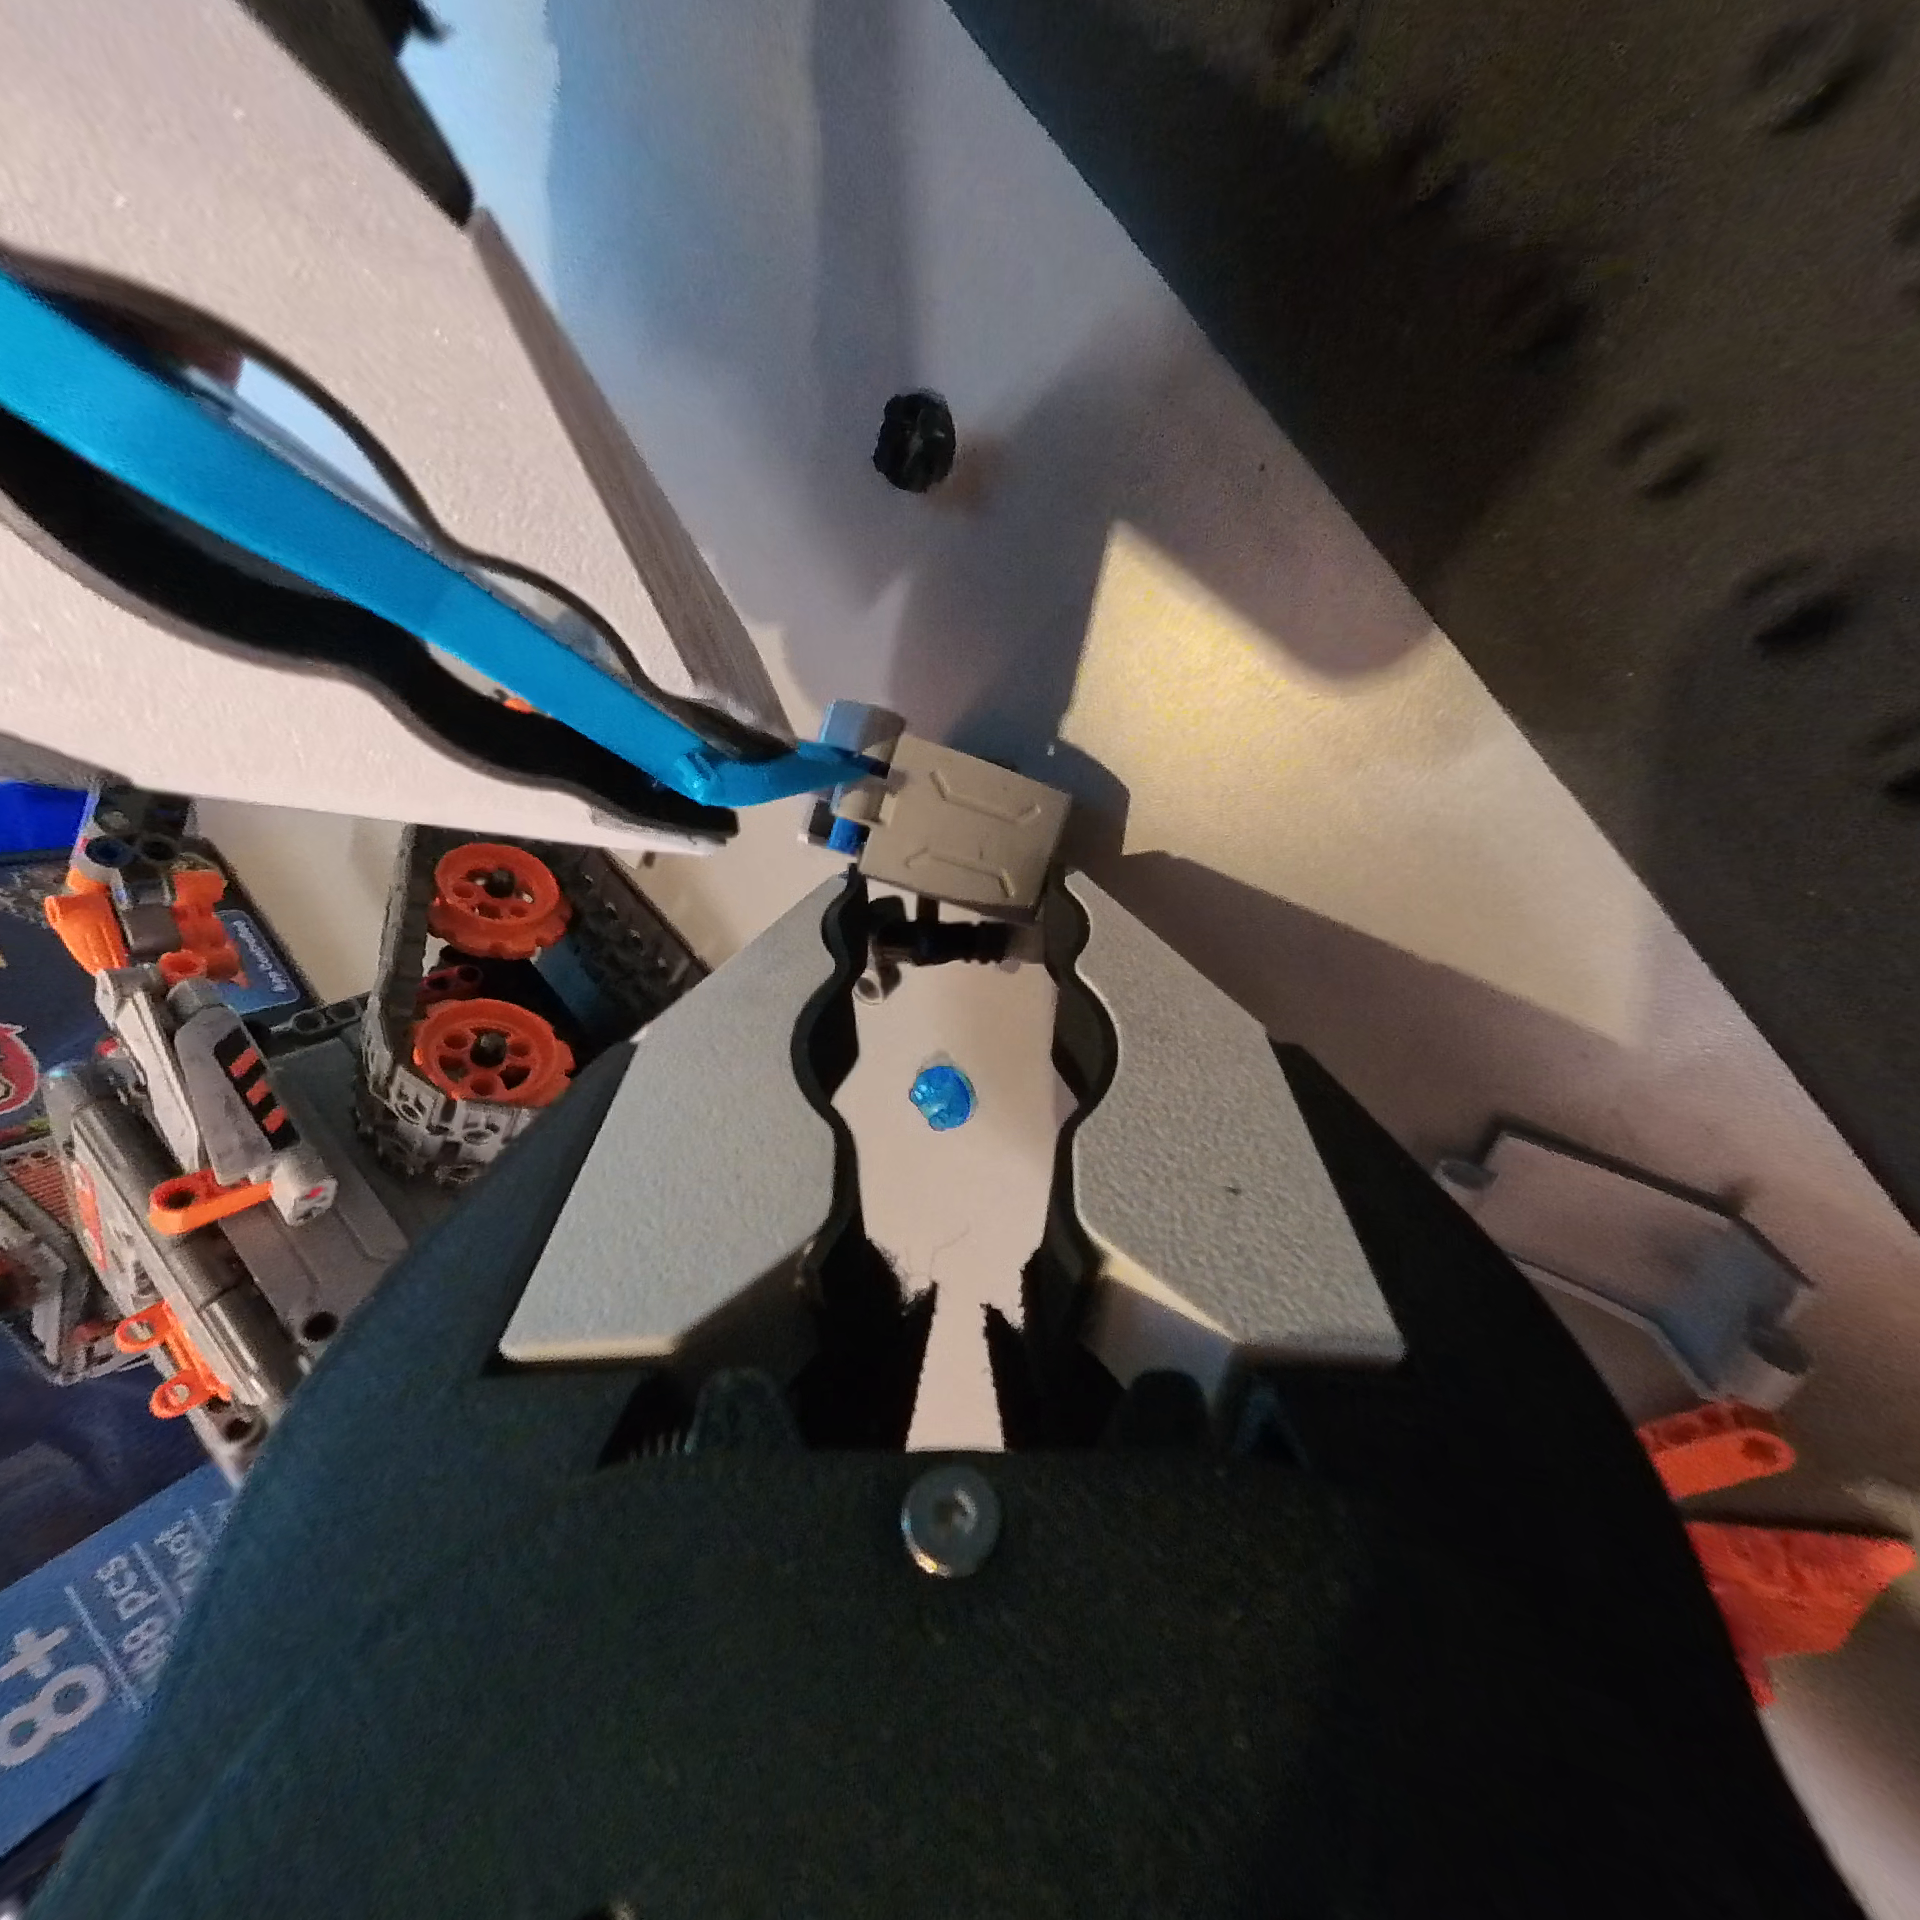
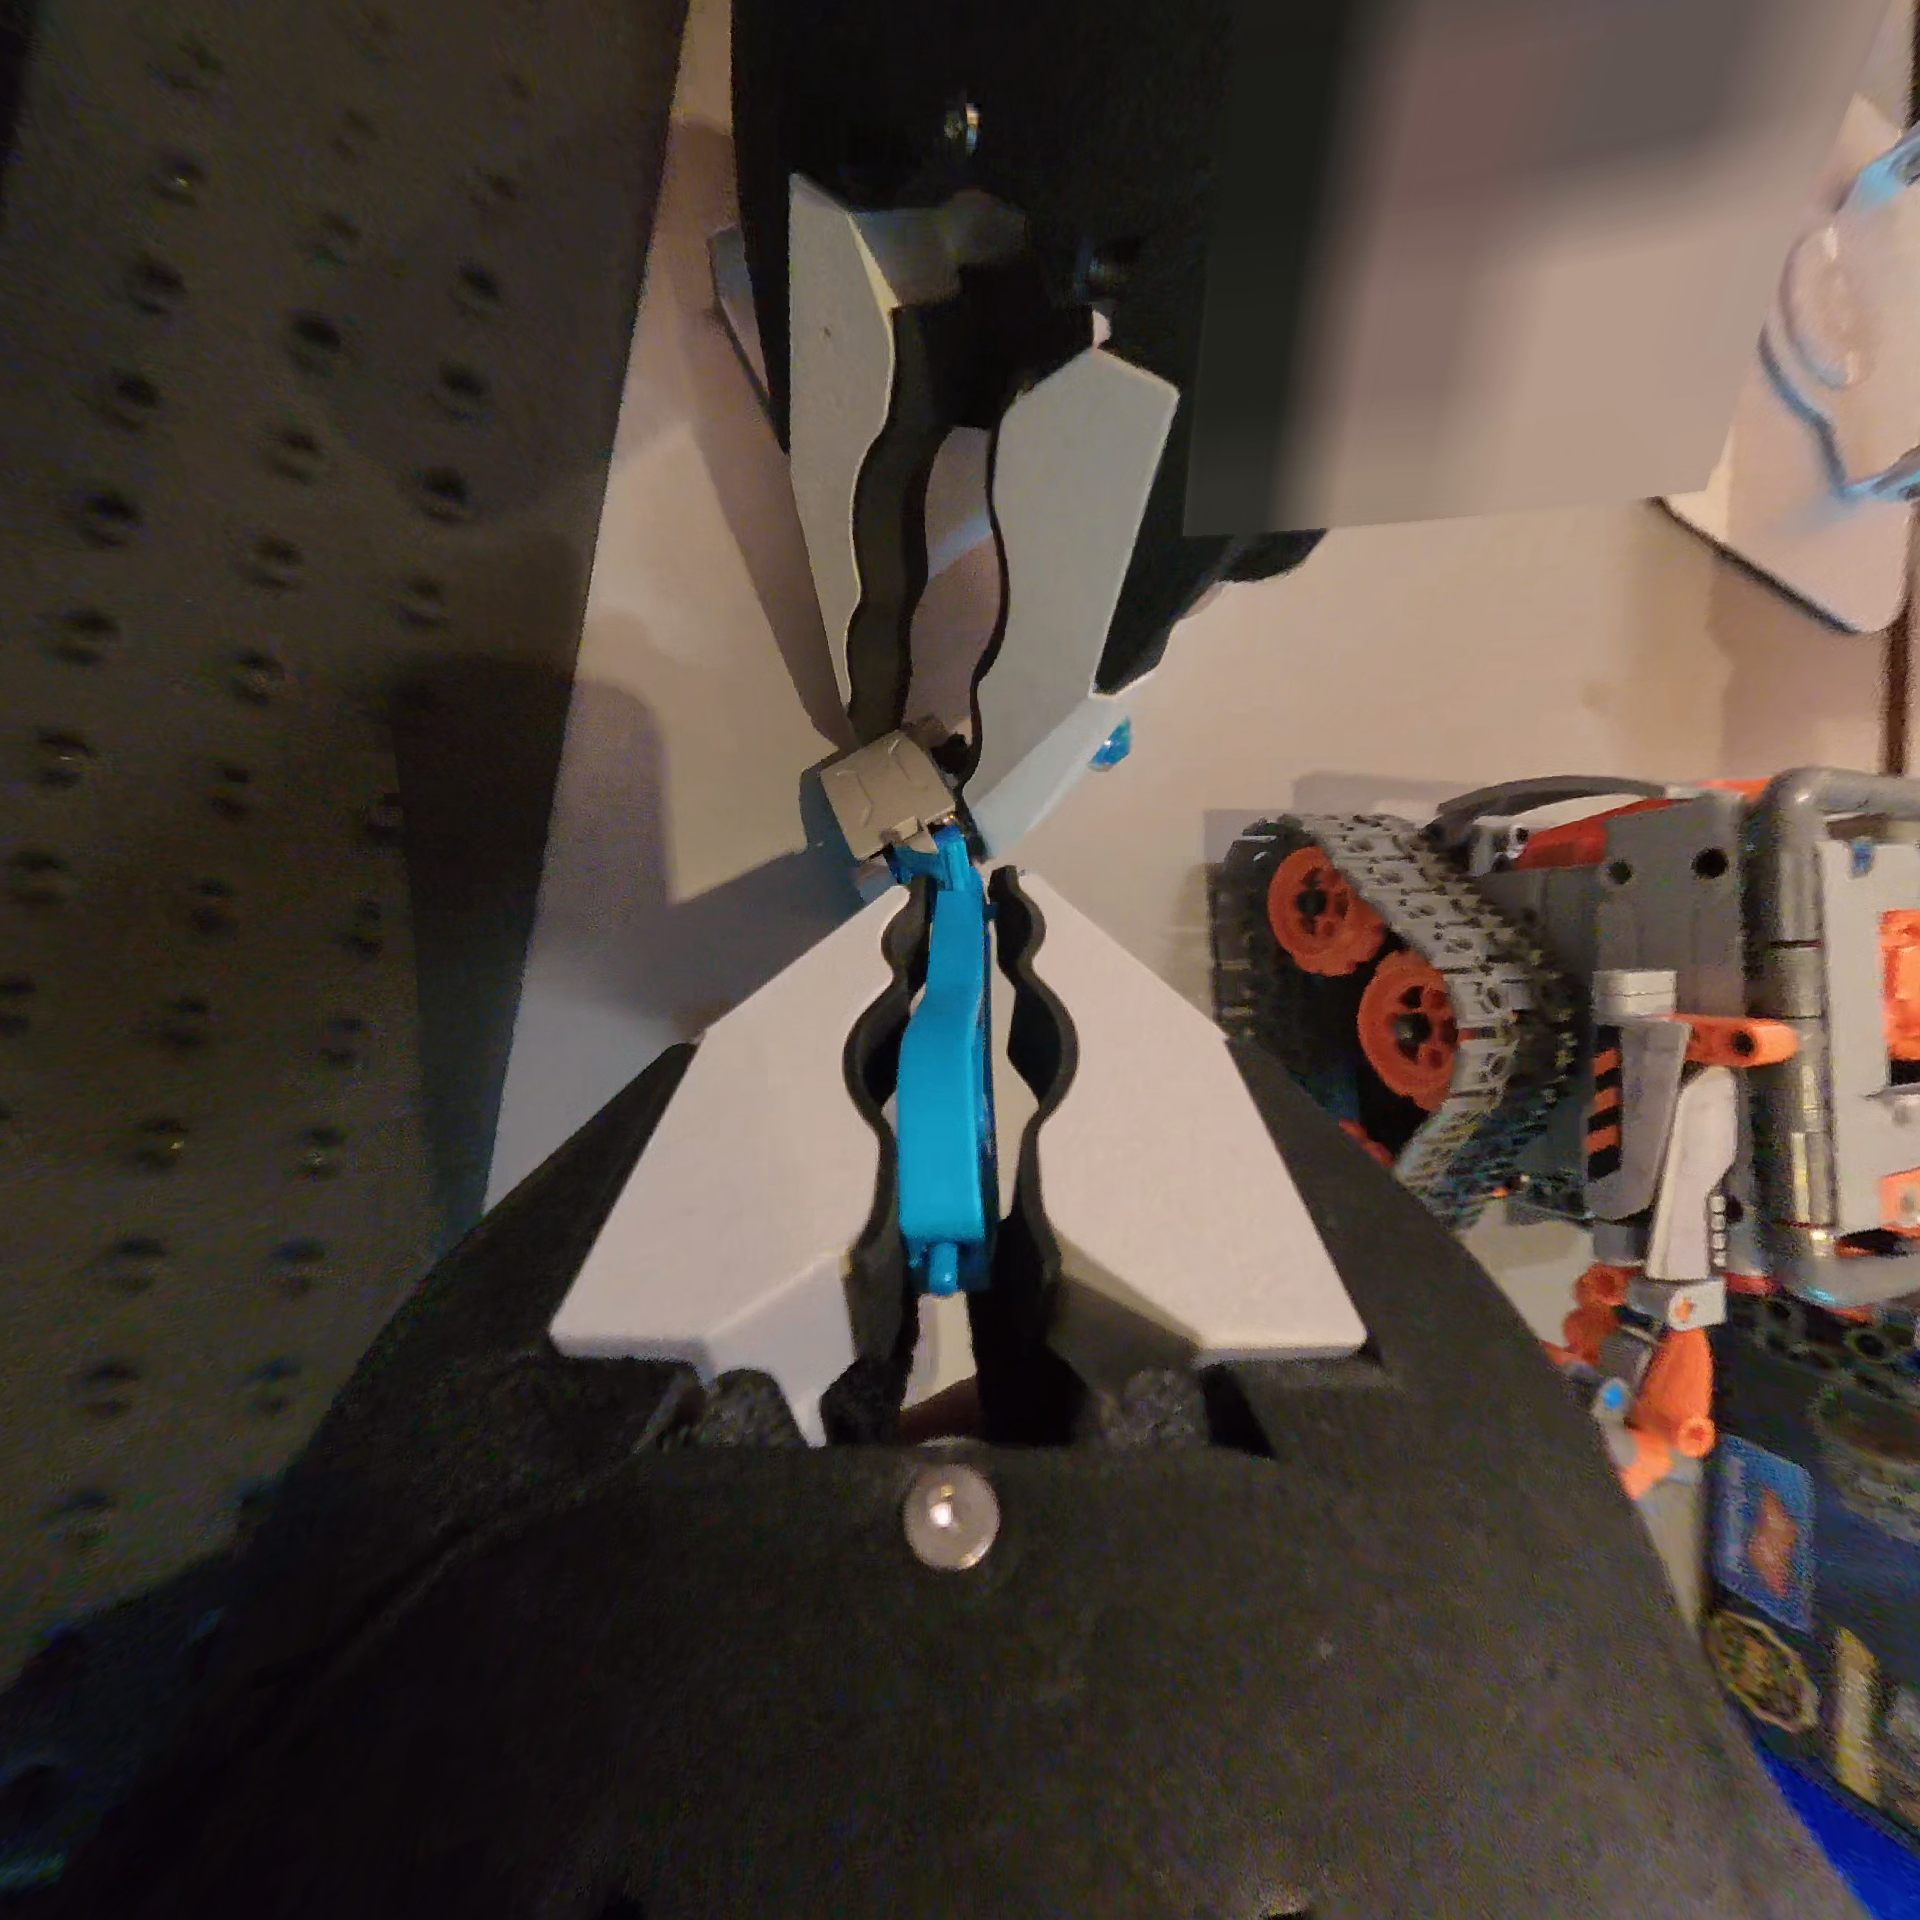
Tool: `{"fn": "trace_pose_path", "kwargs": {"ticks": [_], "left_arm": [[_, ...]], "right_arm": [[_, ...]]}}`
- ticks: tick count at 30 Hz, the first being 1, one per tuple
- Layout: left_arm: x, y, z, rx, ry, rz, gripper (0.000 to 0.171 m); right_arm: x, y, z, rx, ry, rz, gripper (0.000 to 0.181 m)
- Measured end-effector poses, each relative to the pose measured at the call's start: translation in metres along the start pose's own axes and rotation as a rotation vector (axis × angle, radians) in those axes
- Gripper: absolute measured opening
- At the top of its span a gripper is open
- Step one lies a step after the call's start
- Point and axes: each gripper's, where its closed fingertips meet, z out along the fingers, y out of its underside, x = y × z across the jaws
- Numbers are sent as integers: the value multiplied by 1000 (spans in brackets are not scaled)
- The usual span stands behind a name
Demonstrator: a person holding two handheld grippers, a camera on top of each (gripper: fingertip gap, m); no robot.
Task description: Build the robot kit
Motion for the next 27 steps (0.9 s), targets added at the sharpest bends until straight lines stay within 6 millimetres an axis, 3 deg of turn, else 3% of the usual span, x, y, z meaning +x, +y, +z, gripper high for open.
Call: {"fn": "trace_pose_path", "kwargs": {"ticks": [6,9,11,14,16,19,23,27], "left_arm": [[-1,-2,2,-1,-11,-25,34],[3,-5,9,38,36,-95,48],[5,-7,10,61,51,-139,43],[7,-7,10,103,52,-186,38],[8,-5,9,112,59,-221,41],[3,6,0,84,31,-260,58],[6,6,-16,92,4,-256,60],[9,24,-12,8,-32,-247,61]], "right_arm": [[1,3,-1,-13,-30,41,10],[-5,10,10,-49,-26,40,10],[-9,16,21,-63,-24,41,11],[-5,11,19,-4,-3,82,11],[-1,7,15,36,13,98,10],[4,5,16,82,42,107,11],[8,4,23,148,63,120,11],[13,7,16,168,90,122,11]]}}
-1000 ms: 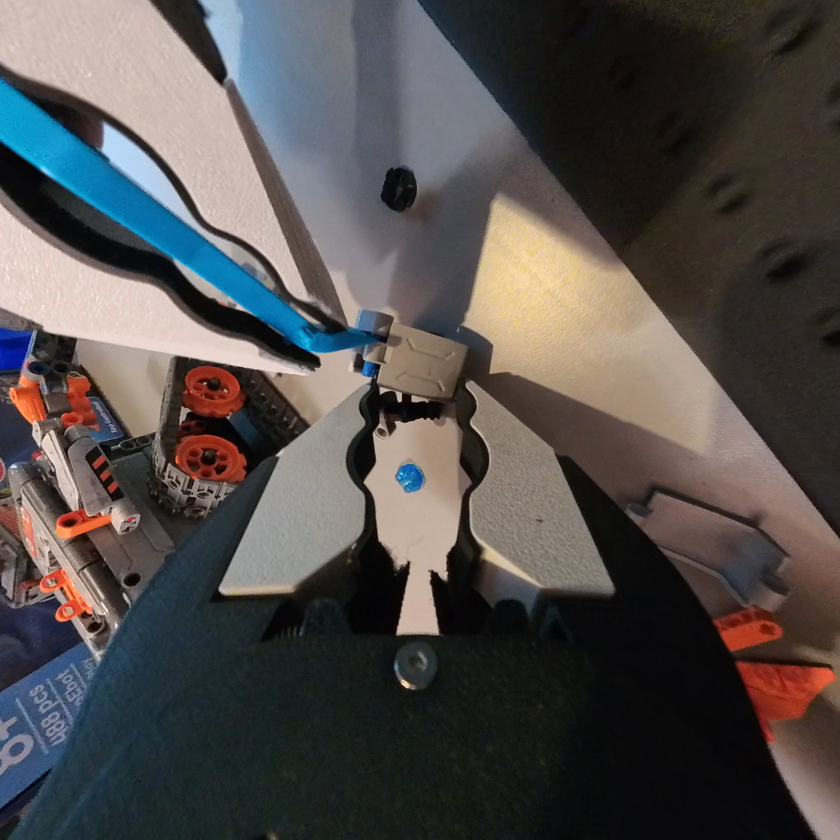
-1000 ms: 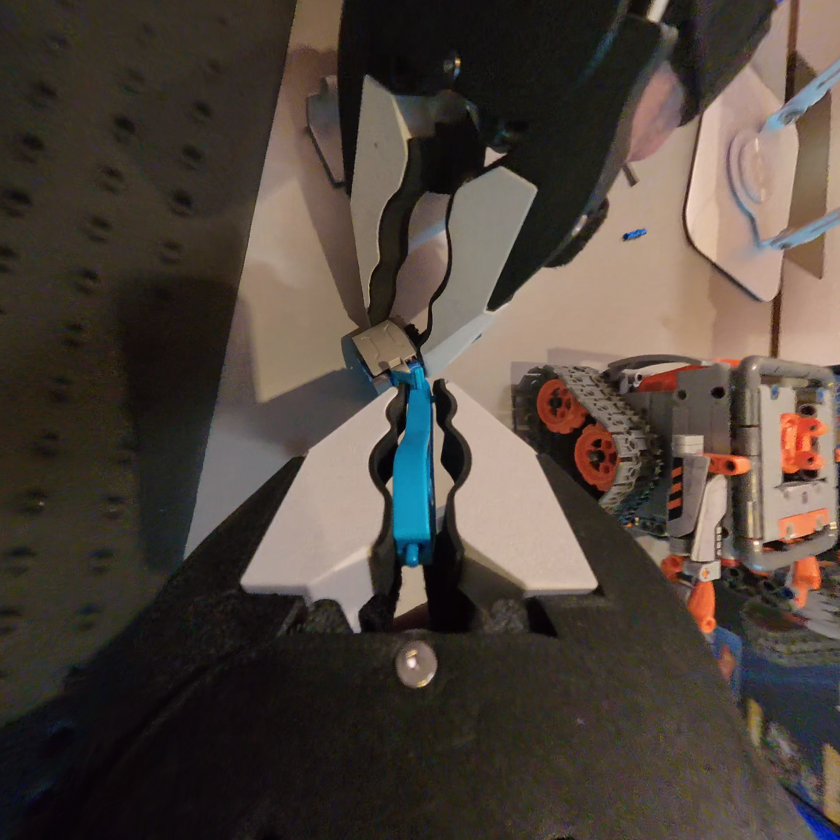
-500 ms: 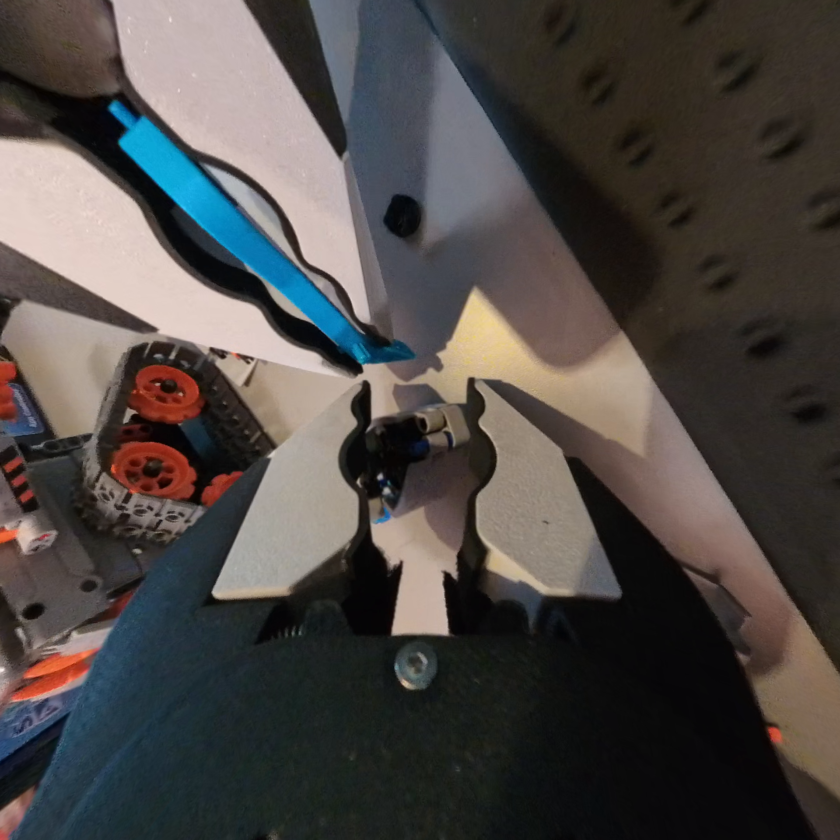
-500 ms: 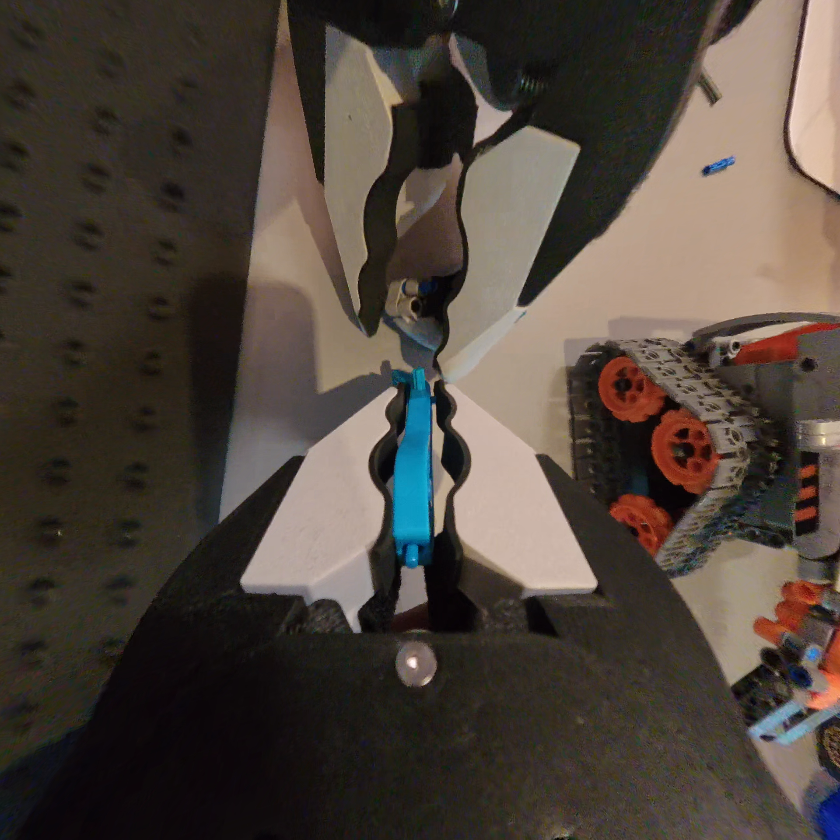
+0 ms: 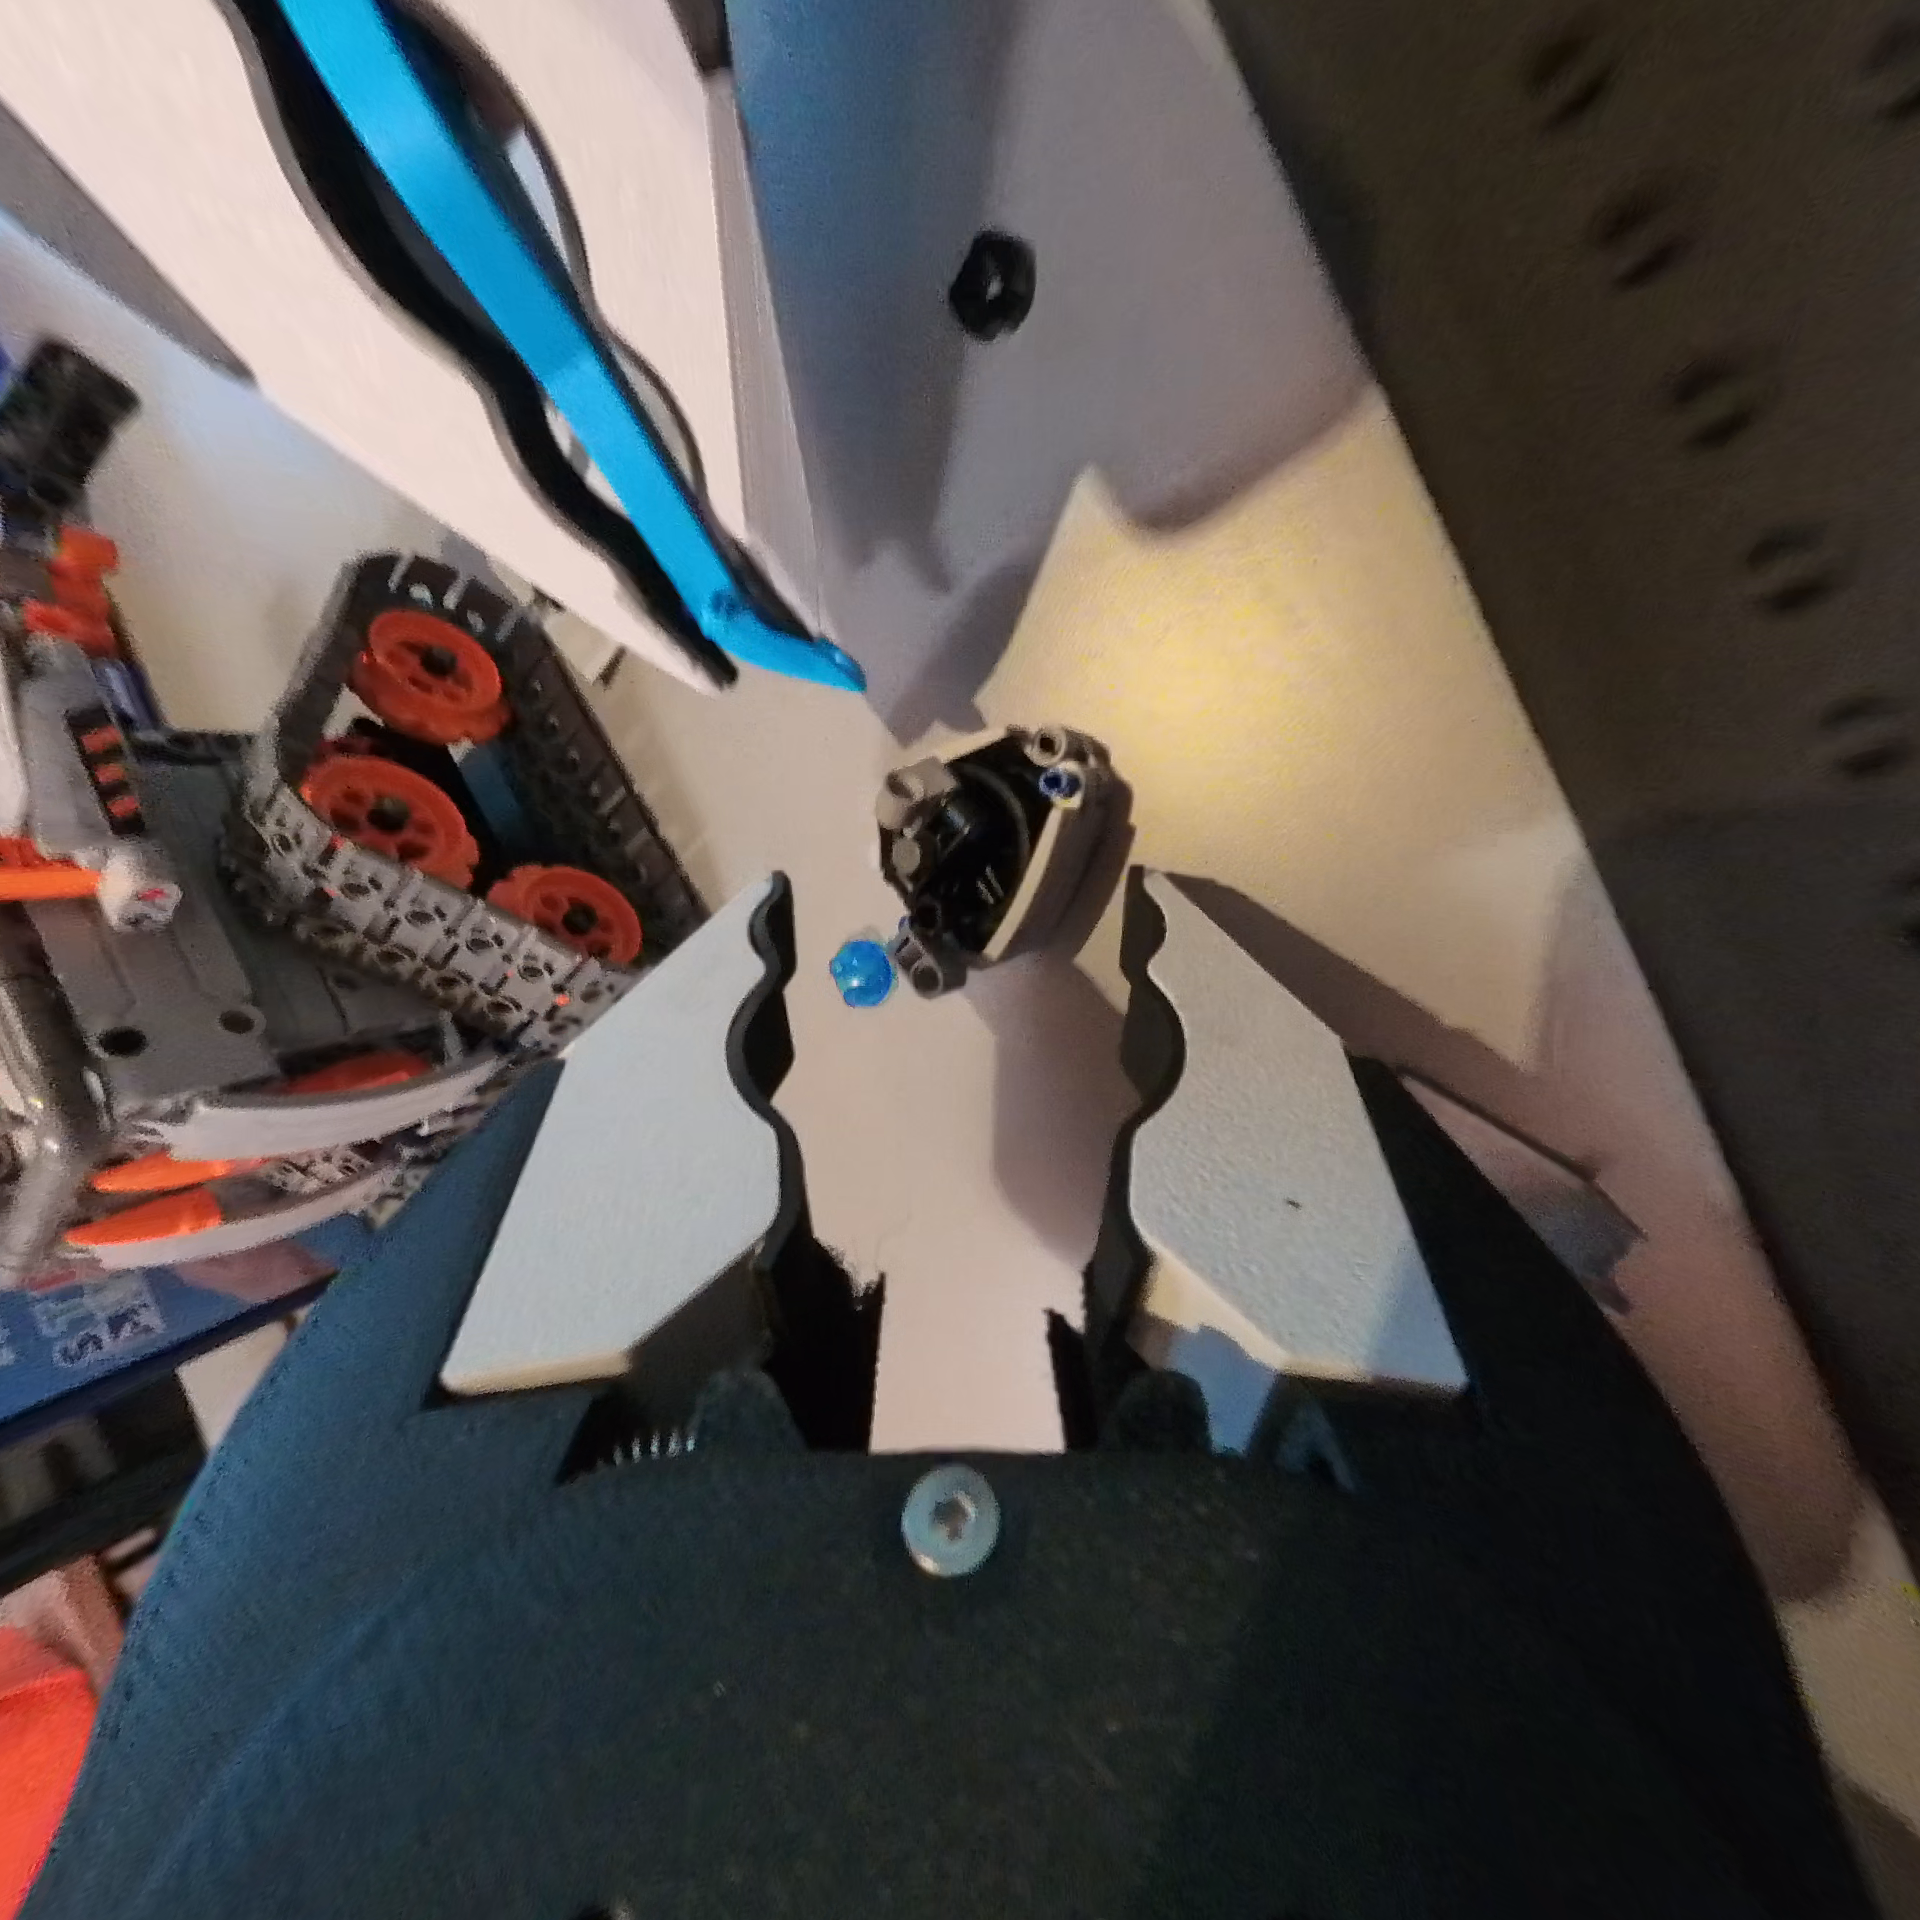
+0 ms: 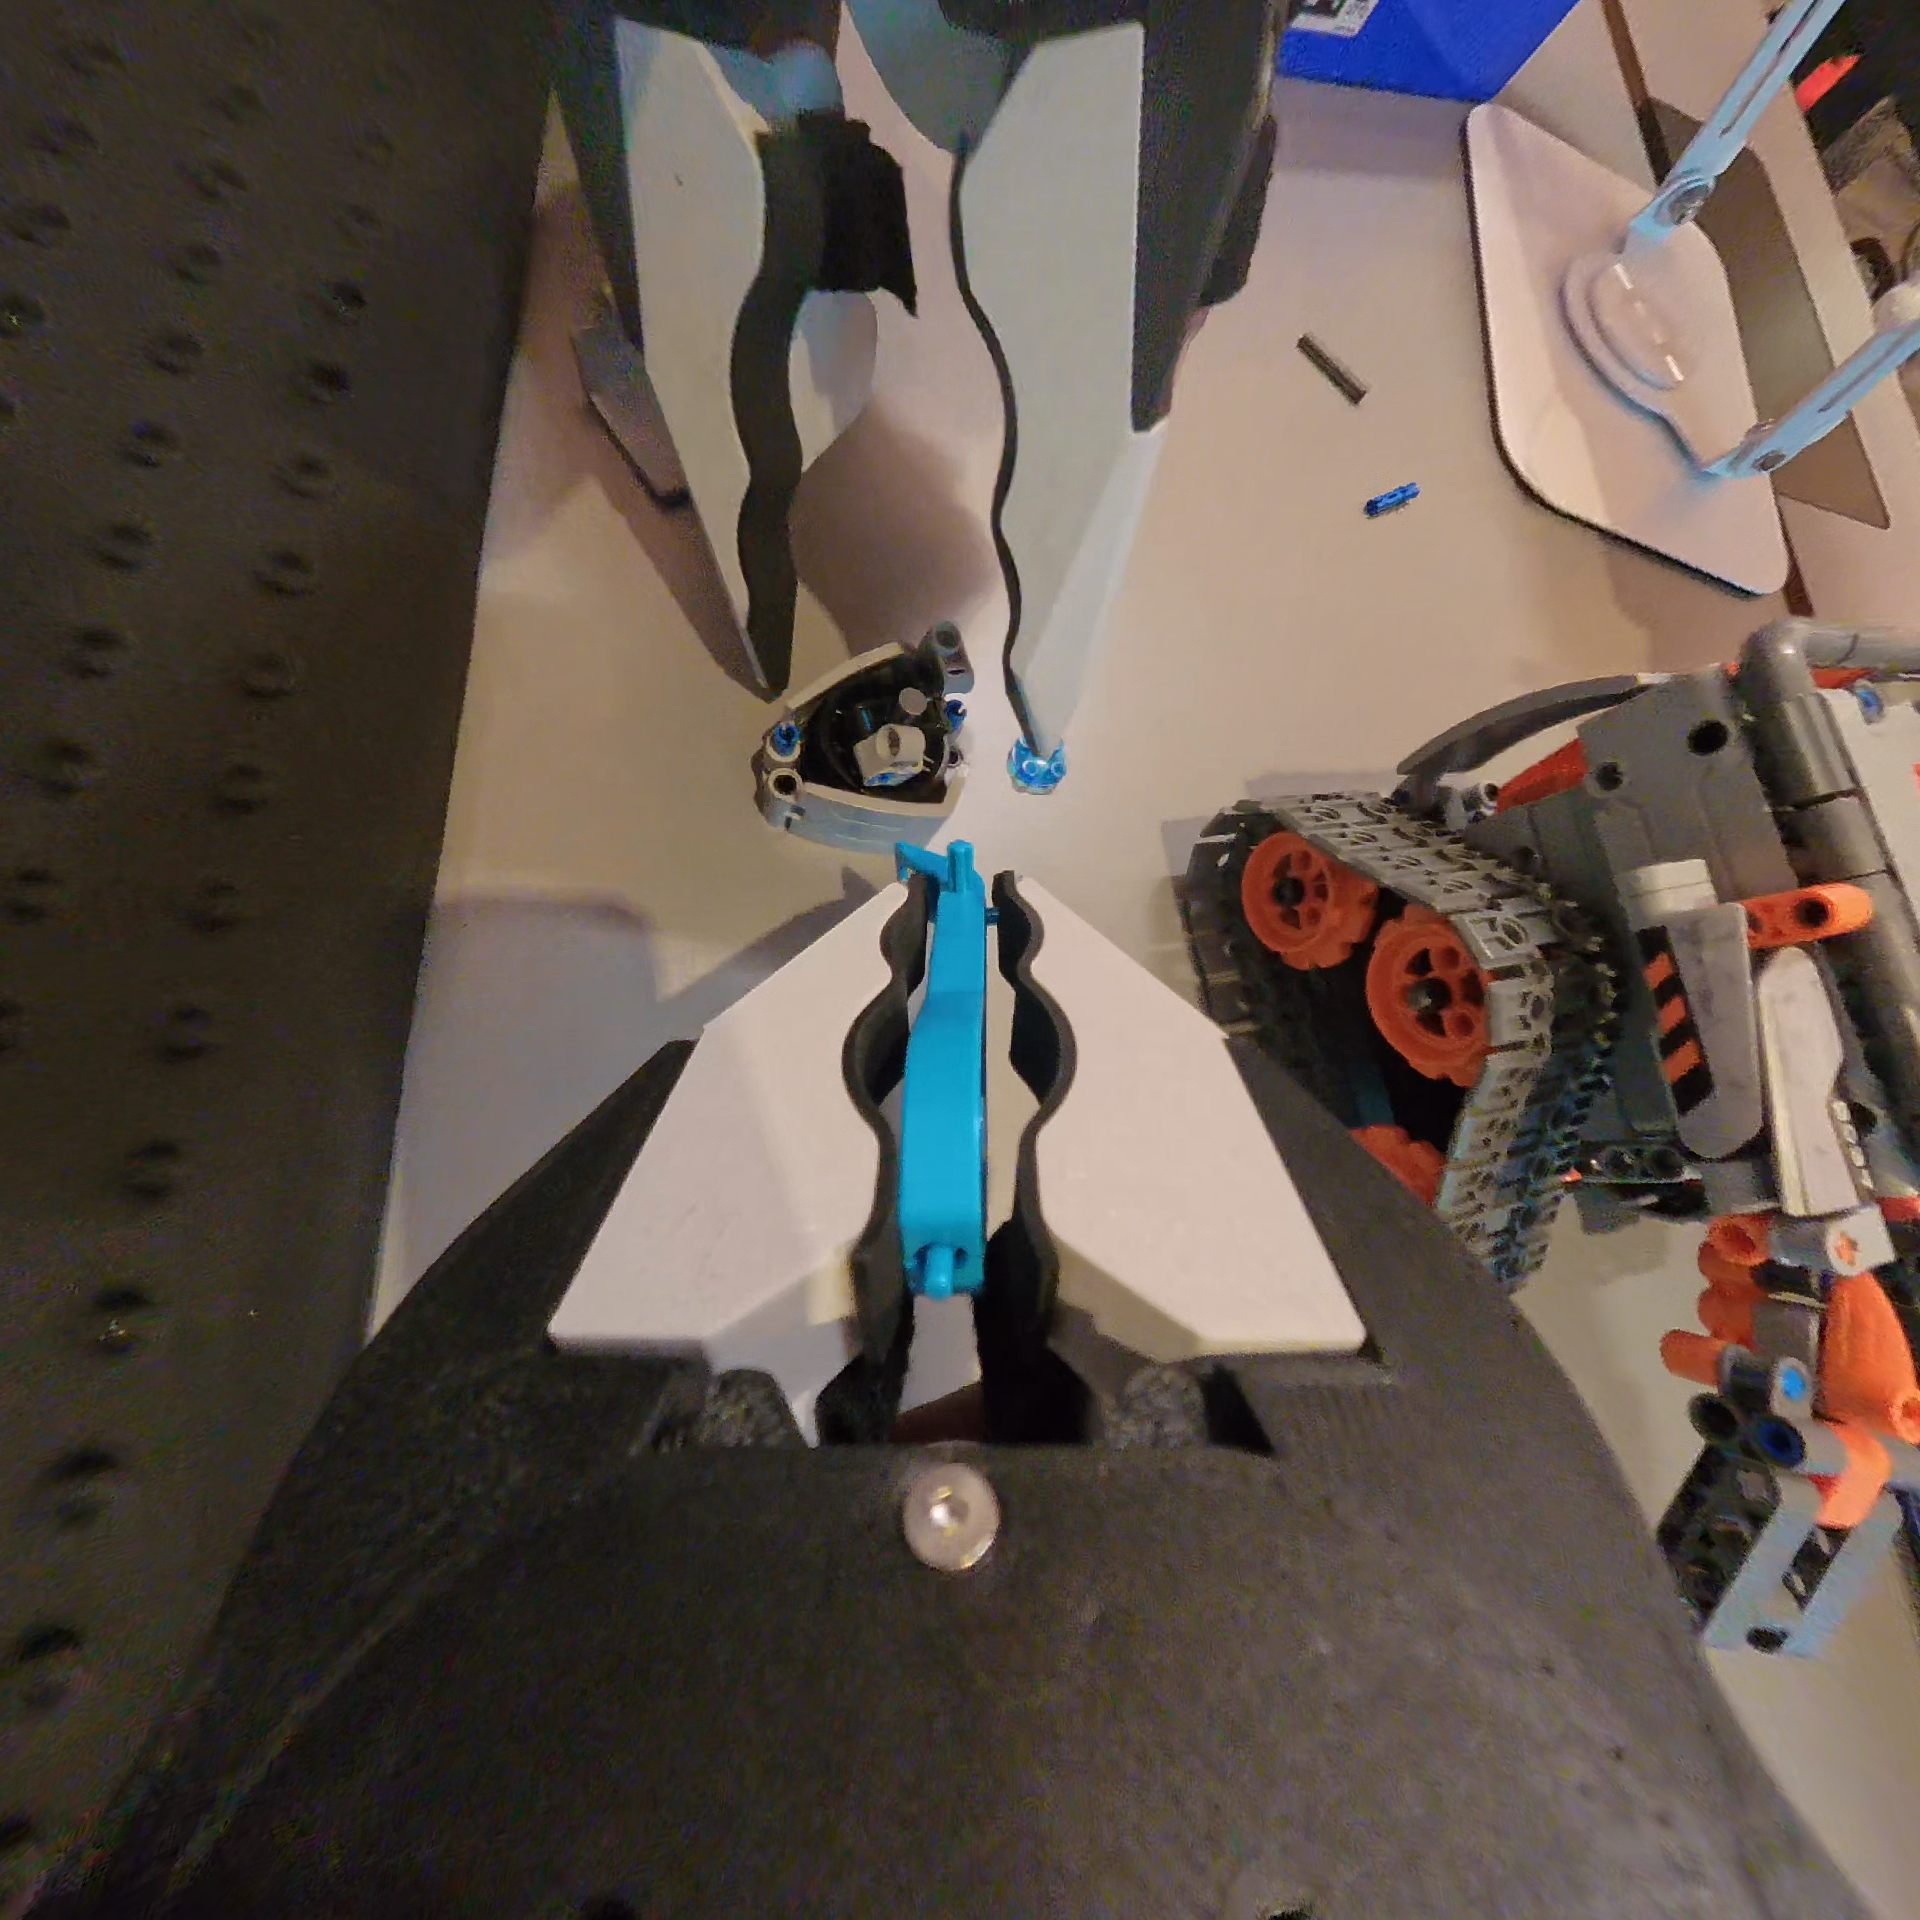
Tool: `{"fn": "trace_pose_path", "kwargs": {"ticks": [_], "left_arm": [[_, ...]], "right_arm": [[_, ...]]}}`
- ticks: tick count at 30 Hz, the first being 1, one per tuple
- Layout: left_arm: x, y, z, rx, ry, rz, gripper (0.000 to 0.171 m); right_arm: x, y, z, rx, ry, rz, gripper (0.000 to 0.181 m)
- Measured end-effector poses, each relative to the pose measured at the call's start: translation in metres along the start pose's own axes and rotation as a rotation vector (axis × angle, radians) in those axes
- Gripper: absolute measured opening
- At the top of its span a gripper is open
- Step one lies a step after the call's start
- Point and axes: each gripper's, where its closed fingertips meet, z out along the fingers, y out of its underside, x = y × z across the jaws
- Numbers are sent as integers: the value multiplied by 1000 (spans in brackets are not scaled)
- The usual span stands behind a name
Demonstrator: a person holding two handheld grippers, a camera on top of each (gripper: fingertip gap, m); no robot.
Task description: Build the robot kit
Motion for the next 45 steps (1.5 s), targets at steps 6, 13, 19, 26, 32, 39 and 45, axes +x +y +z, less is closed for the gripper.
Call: {"fn": "trace_pose_path", "kwargs": {"ticks": [6,13,19,26,32,39,45], "left_arm": [[6,-6,6,82,142,-102,56],[7,-6,16,111,201,-145,42],[3,-9,18,170,240,-235,40],[-7,-17,24,219,255,-421,41],[-11,-26,25,283,378,-620,40],[-16,-26,24,358,517,-818,40],[-17,-25,24,381,540,-858,40]], "right_arm": [[-12,-18,-4,39,6,-119,11],[-20,-16,12,-71,39,-205,11],[-21,-15,10,-77,40,-111,11],[-15,4,-2,-128,138,79,11],[-19,-1,-9,-100,209,11,11],[-9,1,-11,-138,344,-169,11],[-9,0,-11,-171,395,-330,11]]}}
